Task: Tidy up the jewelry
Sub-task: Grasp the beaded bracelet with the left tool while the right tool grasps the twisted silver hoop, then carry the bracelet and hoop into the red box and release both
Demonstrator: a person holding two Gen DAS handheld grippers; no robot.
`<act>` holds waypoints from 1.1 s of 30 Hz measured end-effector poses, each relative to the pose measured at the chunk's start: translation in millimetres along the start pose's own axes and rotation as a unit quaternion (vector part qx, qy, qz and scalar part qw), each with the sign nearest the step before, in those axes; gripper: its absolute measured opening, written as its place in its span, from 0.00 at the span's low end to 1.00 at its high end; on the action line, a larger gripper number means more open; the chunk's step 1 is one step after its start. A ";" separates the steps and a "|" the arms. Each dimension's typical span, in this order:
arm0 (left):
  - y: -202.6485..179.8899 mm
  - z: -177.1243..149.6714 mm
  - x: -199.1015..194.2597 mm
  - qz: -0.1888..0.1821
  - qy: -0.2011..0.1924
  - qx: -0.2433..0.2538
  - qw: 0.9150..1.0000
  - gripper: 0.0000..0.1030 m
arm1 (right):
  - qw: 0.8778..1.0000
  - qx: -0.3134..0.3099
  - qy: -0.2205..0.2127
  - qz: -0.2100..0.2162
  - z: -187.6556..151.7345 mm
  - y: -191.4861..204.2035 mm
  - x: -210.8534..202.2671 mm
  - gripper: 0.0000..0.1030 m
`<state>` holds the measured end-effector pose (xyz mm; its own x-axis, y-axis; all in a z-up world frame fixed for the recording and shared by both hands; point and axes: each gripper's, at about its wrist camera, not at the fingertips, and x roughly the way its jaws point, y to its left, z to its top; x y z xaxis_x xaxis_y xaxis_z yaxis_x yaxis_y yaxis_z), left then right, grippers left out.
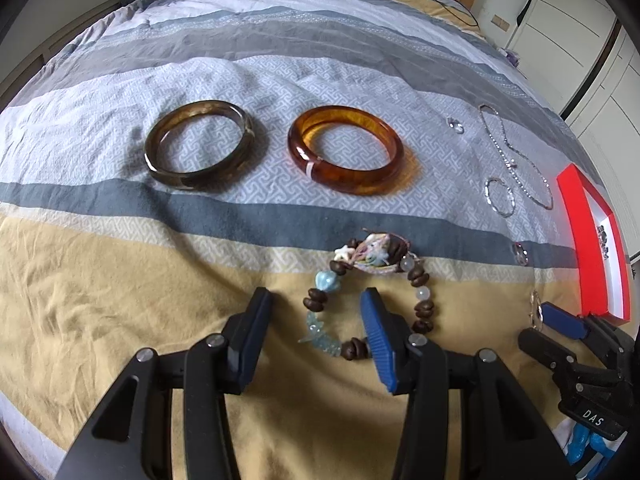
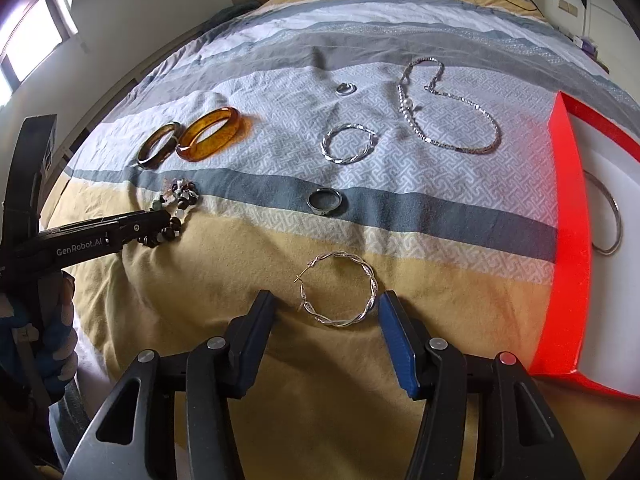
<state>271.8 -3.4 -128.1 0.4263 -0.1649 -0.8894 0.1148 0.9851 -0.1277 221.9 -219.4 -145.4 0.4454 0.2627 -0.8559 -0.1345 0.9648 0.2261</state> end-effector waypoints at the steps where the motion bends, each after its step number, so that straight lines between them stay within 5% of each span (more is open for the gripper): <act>1: -1.3 0.6 1.7 0.002 0.000 0.003 1.000 0.43 | 1.000 -0.001 0.000 0.000 0.0 0.4 1.5 0.47; 3: -3.3 2.1 3.4 0.006 -0.002 0.009 1.000 0.43 | 1.000 0.001 -0.002 0.002 0.0 -0.6 4.3 0.37; 6: -6.4 3.5 3.4 0.010 -0.005 0.014 1.000 0.36 | 1.000 0.010 -0.007 0.013 0.1 -3.9 4.0 0.37; 10: -9.9 7.0 -0.2 0.014 -0.009 0.021 1.000 0.11 | 1.000 0.009 -0.013 0.017 0.3 -3.9 -0.1 0.37; 33: -37.0 -5.9 -121.5 -0.016 -0.093 0.031 0.995 0.10 | 0.994 0.010 -0.108 0.004 -18.7 9.4 -127.1 0.36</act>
<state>210.5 -19.5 -17.9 0.5793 -0.2077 -0.7882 0.1828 0.9755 -0.1227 147.5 -244.0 -43.2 0.6250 0.2644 -0.7344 -0.1216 0.9624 0.2430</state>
